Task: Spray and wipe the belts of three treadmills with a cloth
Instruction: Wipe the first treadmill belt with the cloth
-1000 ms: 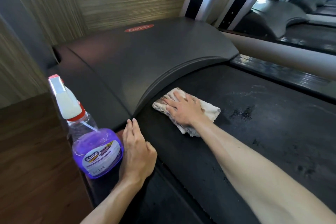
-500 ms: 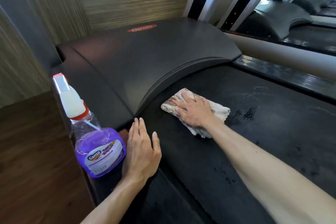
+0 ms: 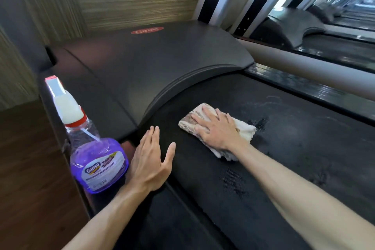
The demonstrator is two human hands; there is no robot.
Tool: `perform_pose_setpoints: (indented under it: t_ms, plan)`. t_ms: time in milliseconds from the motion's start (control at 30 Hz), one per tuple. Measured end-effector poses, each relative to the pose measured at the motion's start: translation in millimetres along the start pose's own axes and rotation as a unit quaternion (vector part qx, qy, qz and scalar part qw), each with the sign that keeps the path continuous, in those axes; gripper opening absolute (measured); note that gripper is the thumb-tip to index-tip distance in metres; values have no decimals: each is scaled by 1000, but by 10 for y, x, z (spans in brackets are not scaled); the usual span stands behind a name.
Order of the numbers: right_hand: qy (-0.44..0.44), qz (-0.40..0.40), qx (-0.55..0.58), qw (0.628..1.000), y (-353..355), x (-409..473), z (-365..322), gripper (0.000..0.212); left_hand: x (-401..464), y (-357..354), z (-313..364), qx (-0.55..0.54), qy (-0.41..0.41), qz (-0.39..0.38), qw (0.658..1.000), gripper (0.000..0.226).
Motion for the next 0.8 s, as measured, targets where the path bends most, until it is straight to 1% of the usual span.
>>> perform_pose_setpoints:
  t_ms: [100,200,267,300,367,433,500,600,667,733,800]
  plan:
    - [15,5,11,1000,9,-36,-171,55,27,2,21,-19,-3,4,1000,83]
    - [76,-4,23,997,47,-409,-311,60,75,4,42,-34,-10,11,999,84]
    - [98,-5,33,995,112,-685,-248,66,94,-6,35,-29,-16,13,999,82]
    - [93,-4,32,995,147,-767,-142,68,100,-9,32,-25,-18,17,999,80]
    - [54,3,17,998,177,-764,131,68,97,8,22,-24,-14,30,999,76]
    - [-2,2,3,1000,163,-604,319,61,90,29,23,-37,-1,46,998,70]
    - [-21,-8,-1,1000,102,-407,250,55,82,48,38,-43,4,65,997,67]
    - [41,-10,0,999,53,-372,-176,60,85,58,37,-49,11,68,996,72]
    - [91,2,19,996,93,-603,-399,67,88,48,32,-54,11,61,997,74]
    - [130,10,42,991,141,-917,-456,65,84,52,27,-61,12,61,996,75]
    - [135,8,54,989,180,-1112,-328,61,81,60,30,-66,12,62,996,76]
Point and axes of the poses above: each hand's wrist, its own x-axis towards the middle knuckle, its own y-axis out of the back of the hand, z = x × y, the point moved 6 cm from there along x, towards the middle knuckle, and after that the axes turned 14 degrees about z, right-handed, at the moved point
